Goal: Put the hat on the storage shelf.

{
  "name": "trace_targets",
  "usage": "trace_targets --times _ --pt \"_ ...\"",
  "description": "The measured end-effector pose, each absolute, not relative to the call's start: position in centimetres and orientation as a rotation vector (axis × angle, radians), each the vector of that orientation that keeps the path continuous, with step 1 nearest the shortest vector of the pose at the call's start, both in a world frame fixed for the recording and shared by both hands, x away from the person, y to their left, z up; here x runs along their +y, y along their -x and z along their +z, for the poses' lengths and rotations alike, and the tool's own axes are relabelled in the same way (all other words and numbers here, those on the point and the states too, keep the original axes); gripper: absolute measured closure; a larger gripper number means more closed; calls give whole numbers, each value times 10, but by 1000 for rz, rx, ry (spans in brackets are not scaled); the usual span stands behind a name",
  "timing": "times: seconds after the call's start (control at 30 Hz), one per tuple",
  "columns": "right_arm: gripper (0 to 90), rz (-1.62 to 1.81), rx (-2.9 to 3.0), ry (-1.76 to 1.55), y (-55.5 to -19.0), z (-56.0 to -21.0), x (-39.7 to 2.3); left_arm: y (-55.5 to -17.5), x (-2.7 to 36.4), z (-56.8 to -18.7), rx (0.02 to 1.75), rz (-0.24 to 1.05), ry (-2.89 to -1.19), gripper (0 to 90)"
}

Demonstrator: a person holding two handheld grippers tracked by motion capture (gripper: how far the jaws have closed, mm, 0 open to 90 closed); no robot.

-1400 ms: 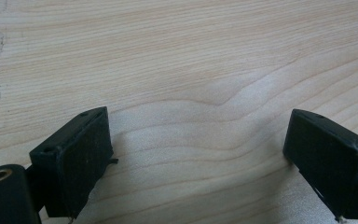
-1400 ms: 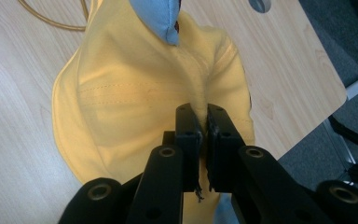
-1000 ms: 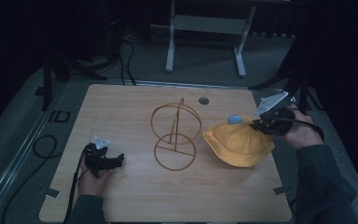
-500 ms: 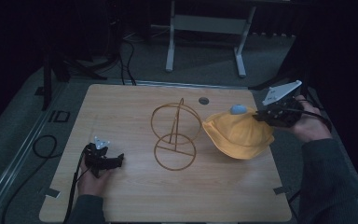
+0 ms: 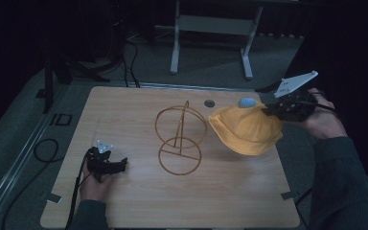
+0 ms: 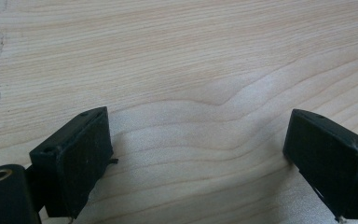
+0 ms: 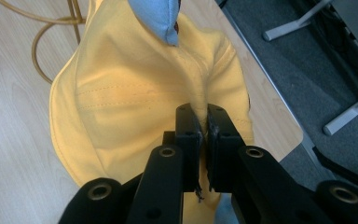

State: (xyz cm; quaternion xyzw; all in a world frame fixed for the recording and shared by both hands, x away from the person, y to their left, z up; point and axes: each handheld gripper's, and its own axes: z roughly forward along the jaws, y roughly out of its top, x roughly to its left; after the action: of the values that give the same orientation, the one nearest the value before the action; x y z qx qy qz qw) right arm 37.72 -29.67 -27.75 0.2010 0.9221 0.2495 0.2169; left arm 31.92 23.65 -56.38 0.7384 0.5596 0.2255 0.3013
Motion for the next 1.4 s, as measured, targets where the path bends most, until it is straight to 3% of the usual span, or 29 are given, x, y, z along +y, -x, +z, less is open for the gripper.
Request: trace_targets --times 1.4 --pt "850 890 2494 -440 -384 -231 -246 -319 236 -564 1485 601 -1950 77"
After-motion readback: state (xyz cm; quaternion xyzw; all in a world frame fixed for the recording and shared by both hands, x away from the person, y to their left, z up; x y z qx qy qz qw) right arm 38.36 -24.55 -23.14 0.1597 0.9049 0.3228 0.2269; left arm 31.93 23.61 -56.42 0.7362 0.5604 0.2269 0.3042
